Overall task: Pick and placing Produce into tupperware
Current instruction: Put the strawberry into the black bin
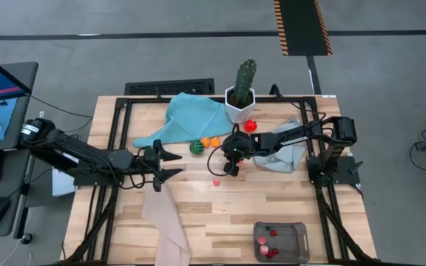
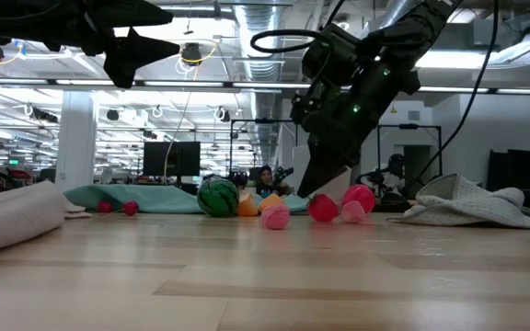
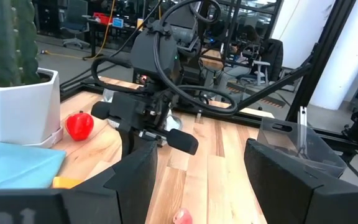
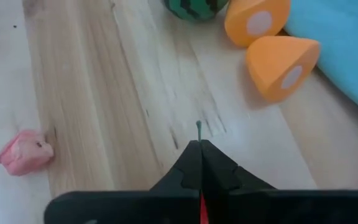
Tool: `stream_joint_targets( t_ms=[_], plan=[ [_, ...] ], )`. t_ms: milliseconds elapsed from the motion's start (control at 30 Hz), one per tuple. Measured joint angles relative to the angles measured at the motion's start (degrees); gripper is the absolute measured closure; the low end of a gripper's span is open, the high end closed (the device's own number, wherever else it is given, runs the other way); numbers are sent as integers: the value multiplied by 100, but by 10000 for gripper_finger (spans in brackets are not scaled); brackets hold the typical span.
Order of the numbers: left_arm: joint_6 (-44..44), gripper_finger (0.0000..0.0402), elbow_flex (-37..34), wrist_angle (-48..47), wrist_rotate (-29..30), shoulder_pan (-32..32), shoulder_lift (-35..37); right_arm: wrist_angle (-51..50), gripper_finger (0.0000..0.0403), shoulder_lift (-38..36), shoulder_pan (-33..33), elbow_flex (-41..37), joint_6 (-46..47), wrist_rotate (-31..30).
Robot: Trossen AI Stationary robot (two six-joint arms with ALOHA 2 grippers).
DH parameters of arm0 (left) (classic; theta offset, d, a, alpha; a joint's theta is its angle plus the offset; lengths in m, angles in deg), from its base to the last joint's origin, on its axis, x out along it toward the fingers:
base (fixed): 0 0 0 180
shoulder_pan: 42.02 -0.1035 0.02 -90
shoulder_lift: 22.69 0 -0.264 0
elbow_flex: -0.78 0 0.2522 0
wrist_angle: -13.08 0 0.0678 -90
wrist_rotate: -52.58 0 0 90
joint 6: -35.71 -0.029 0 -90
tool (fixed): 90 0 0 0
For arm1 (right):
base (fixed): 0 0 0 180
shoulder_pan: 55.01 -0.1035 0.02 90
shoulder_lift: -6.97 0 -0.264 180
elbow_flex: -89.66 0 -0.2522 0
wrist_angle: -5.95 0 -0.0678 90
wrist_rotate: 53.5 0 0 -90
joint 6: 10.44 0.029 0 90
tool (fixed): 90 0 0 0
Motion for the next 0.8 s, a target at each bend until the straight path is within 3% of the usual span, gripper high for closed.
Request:
stream_joint_targets(
  t_ms=[167,400,800],
  plan=[
    [0,171,0,-1,0,0,-2,-99,392,-41,0,37,-4,-12],
    [-63,171,0,1,-2,0,-2,-878,393,-282,-168,673,4,-9],
    [-35,171,4,2,-101,2,-2,-1458,392,-1697,-817,592,299,-22]
  ],
)
